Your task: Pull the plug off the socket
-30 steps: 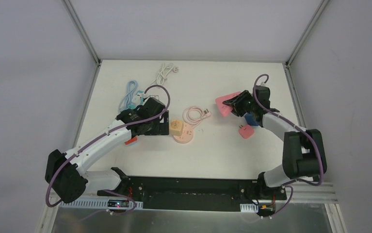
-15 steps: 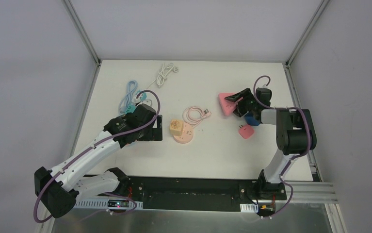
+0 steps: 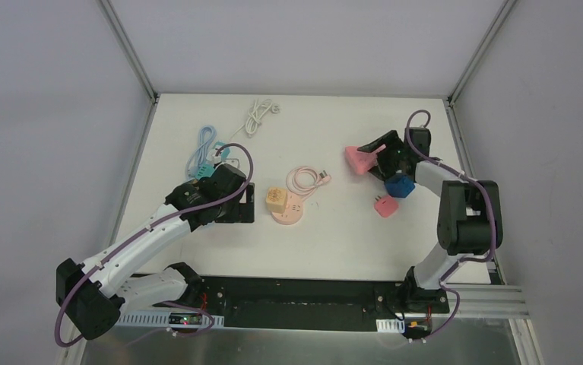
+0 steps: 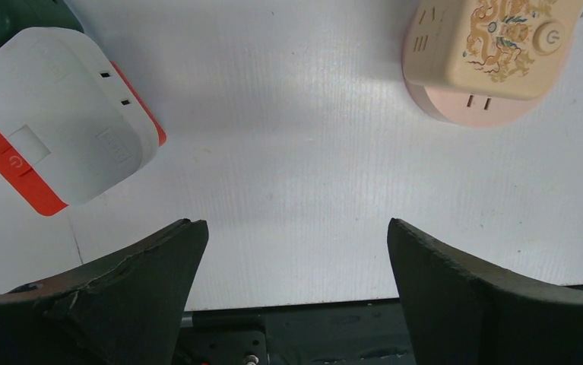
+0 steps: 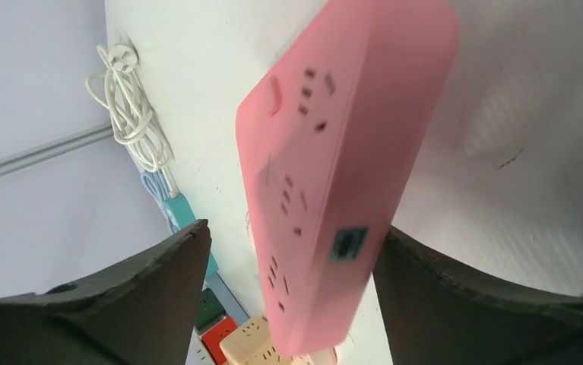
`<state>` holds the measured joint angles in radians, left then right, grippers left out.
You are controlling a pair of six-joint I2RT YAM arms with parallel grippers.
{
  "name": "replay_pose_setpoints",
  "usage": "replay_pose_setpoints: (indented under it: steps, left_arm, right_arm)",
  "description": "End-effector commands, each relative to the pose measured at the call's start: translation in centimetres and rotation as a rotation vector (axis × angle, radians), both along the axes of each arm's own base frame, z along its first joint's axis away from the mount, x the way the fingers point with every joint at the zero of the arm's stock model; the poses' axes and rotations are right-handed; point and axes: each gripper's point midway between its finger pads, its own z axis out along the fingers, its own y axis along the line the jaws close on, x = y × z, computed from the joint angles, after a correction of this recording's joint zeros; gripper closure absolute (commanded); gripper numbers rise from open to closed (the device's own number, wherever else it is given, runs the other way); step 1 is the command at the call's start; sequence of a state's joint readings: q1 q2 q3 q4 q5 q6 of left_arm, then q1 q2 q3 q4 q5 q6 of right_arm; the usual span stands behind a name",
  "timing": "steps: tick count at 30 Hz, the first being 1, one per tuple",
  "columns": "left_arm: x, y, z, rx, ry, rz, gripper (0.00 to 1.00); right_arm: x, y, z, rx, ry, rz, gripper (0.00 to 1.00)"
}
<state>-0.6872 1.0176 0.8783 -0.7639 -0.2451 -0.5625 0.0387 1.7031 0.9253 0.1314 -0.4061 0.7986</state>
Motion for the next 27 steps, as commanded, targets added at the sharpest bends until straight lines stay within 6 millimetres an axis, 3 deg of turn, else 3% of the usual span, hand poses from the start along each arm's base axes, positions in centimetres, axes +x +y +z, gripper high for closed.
replay_pose_setpoints:
  steps: [1,8,13,17,27]
  left_arm:
    - [-0.1,-0.2,0.4,0.017,0.029,-0.025,0.04]
    - [-1.0,0.1,-0.4,0.012,0.045,-0.041,0.04]
    - [-1.3,-0.2,0.3,-0.032,0.023,-0.051,0.05]
    - [-1.7,-0.1,0.6,-0.059,0.009,-0.043,0.05]
    - [-1.3,0.9,1.9,-0.115,-0.105,0.038,0.05]
  right_arm:
    - [-0.6,-1.9,2.7,-0.104,0.032,-0.048,0.23]
    - [-3.2,-3.1,2.8,-0.185,0.069,-0.070,0.23]
    - [-5.1,-1.9,5.9,-0.198,-0.039,-0.036,0.23]
    - [-7.8,1.4,8.5,-0.251,-0.132,0.101,0.23]
    - [-16.1,10.8,8.7,-0.504,-0.226,0.288,0.14]
